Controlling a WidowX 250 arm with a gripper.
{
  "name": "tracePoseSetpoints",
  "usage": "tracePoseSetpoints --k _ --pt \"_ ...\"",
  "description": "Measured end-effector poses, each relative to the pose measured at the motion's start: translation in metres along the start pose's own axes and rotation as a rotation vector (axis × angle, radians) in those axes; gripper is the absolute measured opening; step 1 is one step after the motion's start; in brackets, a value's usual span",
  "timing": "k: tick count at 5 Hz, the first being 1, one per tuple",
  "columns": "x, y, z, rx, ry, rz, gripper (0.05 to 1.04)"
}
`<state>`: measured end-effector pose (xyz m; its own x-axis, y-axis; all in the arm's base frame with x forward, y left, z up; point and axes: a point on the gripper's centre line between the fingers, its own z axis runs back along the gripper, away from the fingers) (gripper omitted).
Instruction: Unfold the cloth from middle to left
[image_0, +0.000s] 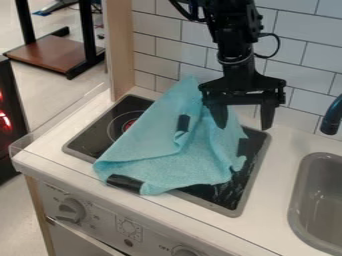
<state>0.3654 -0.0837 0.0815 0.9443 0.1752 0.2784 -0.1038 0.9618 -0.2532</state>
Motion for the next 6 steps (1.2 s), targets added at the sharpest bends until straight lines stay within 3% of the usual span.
tracePoseSetpoints --k 2,4,5,6 --pt "-0.013 0.011 -0.012 0.045 0.051 0.009 0.998" --pt "-0.003 0.043 0.009 0.087 -0.003 0.100 0.998" --pt "0.001 0.067 0.022 0.170 -0.050 0.183 0.998" --pt "0.004 0.090 0.015 0.219 -0.018 0.266 0.998"
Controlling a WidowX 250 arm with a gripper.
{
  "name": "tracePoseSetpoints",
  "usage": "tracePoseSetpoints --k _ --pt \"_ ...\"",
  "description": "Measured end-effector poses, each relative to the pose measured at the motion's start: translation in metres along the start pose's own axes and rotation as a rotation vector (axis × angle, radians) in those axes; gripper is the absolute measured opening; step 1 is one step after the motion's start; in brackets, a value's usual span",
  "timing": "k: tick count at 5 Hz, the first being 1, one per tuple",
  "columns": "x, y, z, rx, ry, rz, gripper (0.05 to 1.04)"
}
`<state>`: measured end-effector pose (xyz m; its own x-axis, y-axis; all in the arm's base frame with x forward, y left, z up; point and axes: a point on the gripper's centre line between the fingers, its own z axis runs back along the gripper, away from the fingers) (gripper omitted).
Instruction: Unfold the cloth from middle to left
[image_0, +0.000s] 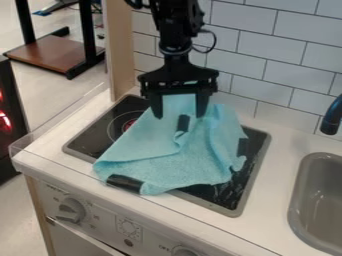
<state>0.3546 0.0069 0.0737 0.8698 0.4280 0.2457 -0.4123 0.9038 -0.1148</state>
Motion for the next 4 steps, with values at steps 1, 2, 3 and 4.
tracePoseSetpoints --k 1,2,3,4 --pt "0.004 0.003 -0.023 0.040 0.056 0.030 0.998" --pt "0.014 0.007 -0.038 0.061 0.066 0.059 0.998" --pt "0.021 0.005 -0.050 0.077 0.080 0.062 0.998" --pt "0.028 0.001 -0.059 0.085 0.080 0.064 0.941"
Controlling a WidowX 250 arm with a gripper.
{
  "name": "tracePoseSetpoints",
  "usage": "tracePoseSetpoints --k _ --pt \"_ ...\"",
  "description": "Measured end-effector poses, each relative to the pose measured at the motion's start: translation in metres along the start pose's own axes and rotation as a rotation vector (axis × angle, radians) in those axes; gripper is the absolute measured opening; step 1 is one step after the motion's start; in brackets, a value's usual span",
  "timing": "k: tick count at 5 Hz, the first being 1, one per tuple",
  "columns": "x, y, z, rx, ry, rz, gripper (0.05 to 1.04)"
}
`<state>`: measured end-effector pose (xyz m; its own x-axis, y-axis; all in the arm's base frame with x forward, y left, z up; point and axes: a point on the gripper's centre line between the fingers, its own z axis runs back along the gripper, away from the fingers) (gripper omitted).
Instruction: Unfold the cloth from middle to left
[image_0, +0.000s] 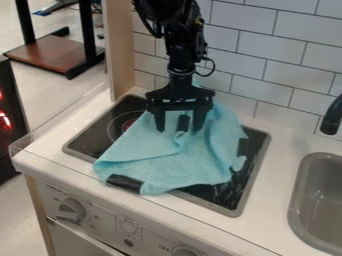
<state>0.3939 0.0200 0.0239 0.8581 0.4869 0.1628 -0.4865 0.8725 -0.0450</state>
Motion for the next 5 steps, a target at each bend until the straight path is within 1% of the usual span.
tracePoseSetpoints --k 1,2,3,4,5 --pt "-0.0003 -0.0054 -0.0082 0.001 -0.003 -0.002 0.744" --pt "0.0012 -0.0107 -0.0079 -0.003 -0.028 -0.010 0.426" --pt "0.0009 -0.0115 -0.0084 0.000 -0.034 -0.011 0.226" --pt "-0.0008 -0.0102 -0.0095 0.003 -0.032 -0.005 0.118" --pt "-0.0049 -0.0099 -0.0077 -0.006 -0.026 -0.007 0.068"
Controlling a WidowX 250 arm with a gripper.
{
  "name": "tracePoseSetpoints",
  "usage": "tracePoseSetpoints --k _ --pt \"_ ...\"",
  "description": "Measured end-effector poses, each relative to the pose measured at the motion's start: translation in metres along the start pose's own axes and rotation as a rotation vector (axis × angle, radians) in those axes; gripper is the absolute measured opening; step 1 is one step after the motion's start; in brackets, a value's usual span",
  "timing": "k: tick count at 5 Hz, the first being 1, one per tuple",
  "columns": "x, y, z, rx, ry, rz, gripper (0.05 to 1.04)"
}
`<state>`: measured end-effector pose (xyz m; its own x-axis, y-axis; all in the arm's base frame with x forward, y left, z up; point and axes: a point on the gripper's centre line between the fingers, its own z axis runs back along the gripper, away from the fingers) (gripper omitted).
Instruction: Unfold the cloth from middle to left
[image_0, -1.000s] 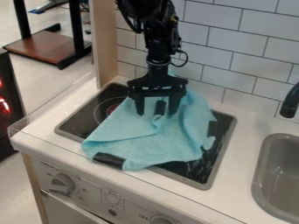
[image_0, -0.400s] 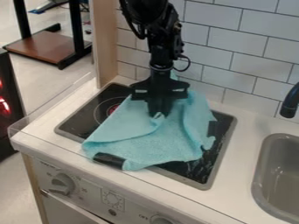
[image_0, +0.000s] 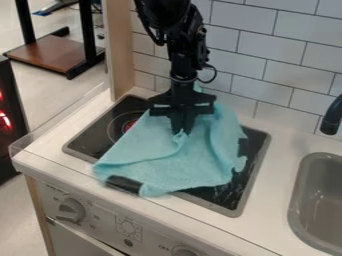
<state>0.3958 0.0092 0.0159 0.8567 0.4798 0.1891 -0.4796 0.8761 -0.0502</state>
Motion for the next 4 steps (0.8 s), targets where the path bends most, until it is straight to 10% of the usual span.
tracePoseSetpoints --k 4 --pt "0.007 0.066 0.050 -0.099 -0.026 0.209 0.063"
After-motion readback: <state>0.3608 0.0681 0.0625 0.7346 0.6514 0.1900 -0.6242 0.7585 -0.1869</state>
